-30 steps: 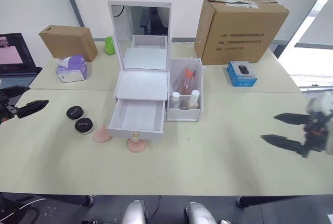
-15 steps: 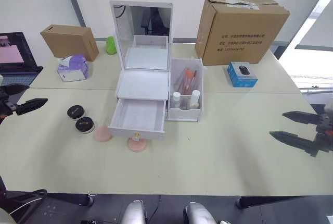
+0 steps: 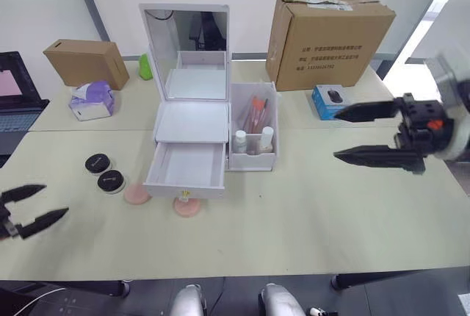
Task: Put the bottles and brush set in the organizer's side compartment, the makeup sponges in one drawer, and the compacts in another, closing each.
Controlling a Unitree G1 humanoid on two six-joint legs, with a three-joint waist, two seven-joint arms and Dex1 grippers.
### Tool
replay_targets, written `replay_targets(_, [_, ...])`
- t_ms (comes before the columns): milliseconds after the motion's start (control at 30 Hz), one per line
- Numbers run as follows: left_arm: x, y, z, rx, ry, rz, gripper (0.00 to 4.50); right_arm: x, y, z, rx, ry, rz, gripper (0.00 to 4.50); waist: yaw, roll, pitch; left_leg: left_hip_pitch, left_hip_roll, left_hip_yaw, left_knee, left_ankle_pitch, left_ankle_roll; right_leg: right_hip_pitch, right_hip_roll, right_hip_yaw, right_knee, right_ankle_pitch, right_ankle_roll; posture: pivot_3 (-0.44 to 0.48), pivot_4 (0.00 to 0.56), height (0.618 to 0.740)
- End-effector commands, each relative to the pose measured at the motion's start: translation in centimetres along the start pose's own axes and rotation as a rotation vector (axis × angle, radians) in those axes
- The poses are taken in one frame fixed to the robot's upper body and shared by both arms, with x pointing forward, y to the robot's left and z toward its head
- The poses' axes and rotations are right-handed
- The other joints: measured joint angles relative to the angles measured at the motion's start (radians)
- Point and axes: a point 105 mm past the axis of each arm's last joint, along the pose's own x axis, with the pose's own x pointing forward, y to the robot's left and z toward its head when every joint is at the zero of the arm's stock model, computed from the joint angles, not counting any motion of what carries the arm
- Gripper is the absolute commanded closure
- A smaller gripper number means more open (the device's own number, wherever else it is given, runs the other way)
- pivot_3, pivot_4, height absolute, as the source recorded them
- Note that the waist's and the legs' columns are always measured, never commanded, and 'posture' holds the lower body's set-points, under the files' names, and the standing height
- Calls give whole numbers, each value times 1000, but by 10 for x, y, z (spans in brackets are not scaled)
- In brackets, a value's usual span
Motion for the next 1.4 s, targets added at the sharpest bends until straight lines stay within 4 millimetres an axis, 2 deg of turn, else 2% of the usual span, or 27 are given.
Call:
replay_targets(33, [0, -23, 17, 11, -51, 1, 43, 8, 4, 11, 17, -5, 61, 0, 7, -3, -2, 1, -1, 3, -2, 0, 0, -1, -8, -6, 0, 0, 0, 0, 150, 740])
replay_targets(233, [28, -103, 8, -48, -92, -90, 43, 21, 1, 20, 3, 3, 96, 0, 28, -2, -2, -1, -4, 9, -2, 0, -1, -3, -15, -12, -2, 2, -3, 0, 150, 740])
replay_targets(300, [45, -126, 4, -39, -104, -102, 43, 23, 4, 20, 1, 7, 100, 0, 31, -2, -2, -3, -4, 8, 0, 0, -1, -2, -14, -13, -3, 2, -1, 0, 150, 740])
replay_targets(500, [98, -163, 24, -103, -191, -132, 43, 20, 12, 16, 0, 29, 68, 0, 36, -2, -3, -3, -4, 2, 7, 0, 0, 3, -9, -13, -3, 4, 3, 0, 150, 740])
replay_targets(600, [118, -167, 27, -120, -178, -94, 43, 17, 16, 17, 1, 33, 51, 0, 33, -2, -3, -3, -5, 2, 8, 2, 3, 4, -9, -12, -2, 4, 5, 0, 150, 740])
replay_targets(667, [130, -160, 26, -112, -149, -5, 43, 15, 19, 16, 5, 39, 38, 0, 31, -2, -3, -2, -5, 1, 8, 5, 8, 5, -8, -12, -2, 5, 8, 0, 150, 740])
replay_targets(900, [166, -170, 35, -109, -137, 38, 43, 11, 25, 13, 24, 58, -26, 0, 28, -1, -4, -2, -5, -4, 8, 5, 9, 7, -4, -9, -2, 5, 9, 0, 150, 740])
replay_targets(967, [172, -174, 36, -101, -124, 28, 43, 12, 27, 11, 29, 59, -26, 0, 28, -1, -4, -2, -6, -4, 8, 5, 9, 7, -4, -9, -2, 5, 9, 0, 150, 740])
replay_targets(1067, [179, -170, 34, -84, -89, 57, 43, 12, 21, 14, 36, 53, -43, 0, 27, 0, -4, -2, -5, -5, 8, 5, 9, 7, -4, -8, -2, 5, 9, 0, 150, 740])
replay_targets(1200, [182, -172, 30, -85, -30, 45, 43, 13, 18, 16, 36, 52, -53, 0, 28, 0, -4, -2, -5, -6, 8, 5, 9, 6, -3, -8, -2, 5, 9, 0, 150, 740])
replay_targets(1233, [181, -173, 28, -101, -18, 42, 446, 13, 18, 16, 36, 52, -54, 0, 28, 0, -4, -1, -5, -6, 8, 5, 9, 6, -3, -8, -2, 5, 9, 0, 150, 740])
replay_targets(1367, [181, -175, 29, -124, -12, 31, 1539, 14, 16, 15, 37, 47, -56, 0, 28, 0, -5, -1, -5, -6, 8, 5, 9, 6, -3, -8, -3, 5, 9, 0, 150, 740])
replay_targets(1400, [180, -174, 28, -127, -11, 30, 1564, 15, 15, 15, 36, 46, -56, 0, 27, 1, -5, -1, -5, -6, 8, 5, 9, 6, -3, -8, -3, 5, 9, 0, 150, 740])
